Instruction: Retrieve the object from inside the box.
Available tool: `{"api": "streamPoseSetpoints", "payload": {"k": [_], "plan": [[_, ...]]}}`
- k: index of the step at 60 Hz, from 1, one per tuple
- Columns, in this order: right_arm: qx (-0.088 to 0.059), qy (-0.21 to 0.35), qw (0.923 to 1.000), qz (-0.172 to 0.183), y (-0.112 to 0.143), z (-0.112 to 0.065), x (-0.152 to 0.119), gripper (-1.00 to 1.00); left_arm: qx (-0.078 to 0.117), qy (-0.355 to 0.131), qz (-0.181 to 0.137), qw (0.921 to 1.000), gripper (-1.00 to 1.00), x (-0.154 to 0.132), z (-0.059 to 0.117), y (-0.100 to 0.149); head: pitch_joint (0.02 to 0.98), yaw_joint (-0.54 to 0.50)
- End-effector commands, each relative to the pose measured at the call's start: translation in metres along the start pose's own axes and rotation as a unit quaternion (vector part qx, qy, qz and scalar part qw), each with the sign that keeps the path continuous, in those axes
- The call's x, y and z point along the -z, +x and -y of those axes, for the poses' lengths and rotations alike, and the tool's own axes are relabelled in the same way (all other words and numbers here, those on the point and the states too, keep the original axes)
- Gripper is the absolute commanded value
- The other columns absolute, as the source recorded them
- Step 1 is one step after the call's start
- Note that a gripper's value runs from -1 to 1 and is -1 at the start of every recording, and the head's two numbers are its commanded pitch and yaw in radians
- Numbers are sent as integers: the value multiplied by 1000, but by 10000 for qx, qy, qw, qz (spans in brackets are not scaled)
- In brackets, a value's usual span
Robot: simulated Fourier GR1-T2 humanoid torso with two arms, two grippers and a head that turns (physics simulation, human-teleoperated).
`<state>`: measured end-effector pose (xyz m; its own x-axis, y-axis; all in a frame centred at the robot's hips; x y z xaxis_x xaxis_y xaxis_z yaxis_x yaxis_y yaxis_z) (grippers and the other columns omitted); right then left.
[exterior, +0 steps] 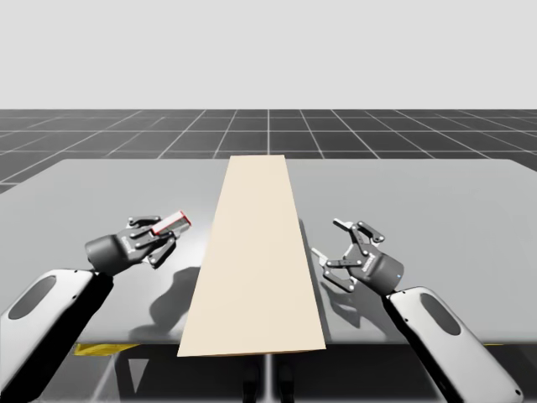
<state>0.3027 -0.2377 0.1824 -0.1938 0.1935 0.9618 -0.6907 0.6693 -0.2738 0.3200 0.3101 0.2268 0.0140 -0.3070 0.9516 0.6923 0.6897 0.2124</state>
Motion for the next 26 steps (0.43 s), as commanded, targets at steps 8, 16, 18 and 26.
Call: {"api": "streamPoseSetpoints", "payload": {"k": [8,16,18,26], "plan": [[65,-3,9999,-118,0,2,-2,-1000,293,217,357,9987,1000,-5,-48,64,97,0],[243,110,9994,-227,2,2,-5,-1000,315,371,504,9975,1000,2,-68,94,95,-7],[258,139,9992,-253,2,2,-6,-1000,339,391,516,9973,1000,4,-71,100,96,-9],[339,221,9985,-379,3,0,-8,-1000,393,527,762,9949,1000,11,-85,129,101,-10]]}}
